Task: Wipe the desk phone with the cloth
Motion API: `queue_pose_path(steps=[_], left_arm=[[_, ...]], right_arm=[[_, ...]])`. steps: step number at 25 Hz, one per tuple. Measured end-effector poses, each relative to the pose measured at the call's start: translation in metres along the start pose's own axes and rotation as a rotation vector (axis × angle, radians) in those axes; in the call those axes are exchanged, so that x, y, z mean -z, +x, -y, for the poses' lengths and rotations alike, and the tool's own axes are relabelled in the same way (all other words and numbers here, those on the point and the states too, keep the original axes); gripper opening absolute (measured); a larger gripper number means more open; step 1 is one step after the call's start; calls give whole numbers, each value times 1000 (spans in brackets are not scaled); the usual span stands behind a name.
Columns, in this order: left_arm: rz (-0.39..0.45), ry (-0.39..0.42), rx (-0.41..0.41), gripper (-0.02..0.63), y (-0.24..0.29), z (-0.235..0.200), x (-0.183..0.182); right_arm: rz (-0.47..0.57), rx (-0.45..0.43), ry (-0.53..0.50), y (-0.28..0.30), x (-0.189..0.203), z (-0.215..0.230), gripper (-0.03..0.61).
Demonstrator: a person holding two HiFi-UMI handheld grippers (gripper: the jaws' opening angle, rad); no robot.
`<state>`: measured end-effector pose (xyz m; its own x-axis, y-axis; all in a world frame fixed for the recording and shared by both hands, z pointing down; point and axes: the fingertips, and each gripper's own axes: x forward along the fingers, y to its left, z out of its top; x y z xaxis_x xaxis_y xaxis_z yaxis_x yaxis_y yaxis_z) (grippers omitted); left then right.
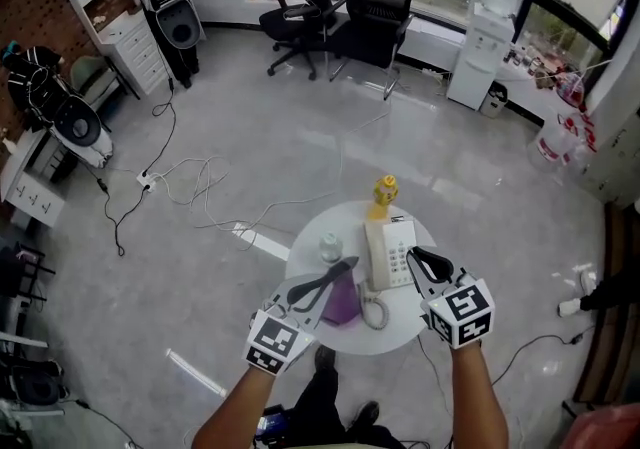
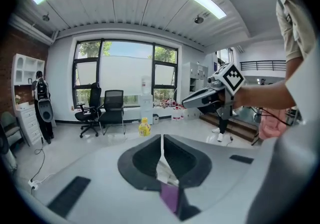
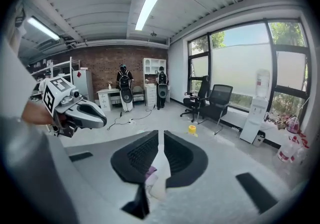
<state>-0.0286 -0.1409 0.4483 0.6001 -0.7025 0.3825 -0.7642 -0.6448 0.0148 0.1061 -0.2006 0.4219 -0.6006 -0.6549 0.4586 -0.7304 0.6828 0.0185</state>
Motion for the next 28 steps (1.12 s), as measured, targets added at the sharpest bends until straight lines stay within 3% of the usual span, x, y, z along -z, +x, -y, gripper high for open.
queue_pose_path(steps=[21,24,28], left_arm=[[-228,-201,21,23,91,-34,176],[-273,-243,30,135,101,-35,202],[-330,-288,30,238,115,-34,233]], right_arm=[[-304,7,96,148,144,11,161],[-341,18,105,162,161,11,184],[-387,47,115,178,184,14,223]])
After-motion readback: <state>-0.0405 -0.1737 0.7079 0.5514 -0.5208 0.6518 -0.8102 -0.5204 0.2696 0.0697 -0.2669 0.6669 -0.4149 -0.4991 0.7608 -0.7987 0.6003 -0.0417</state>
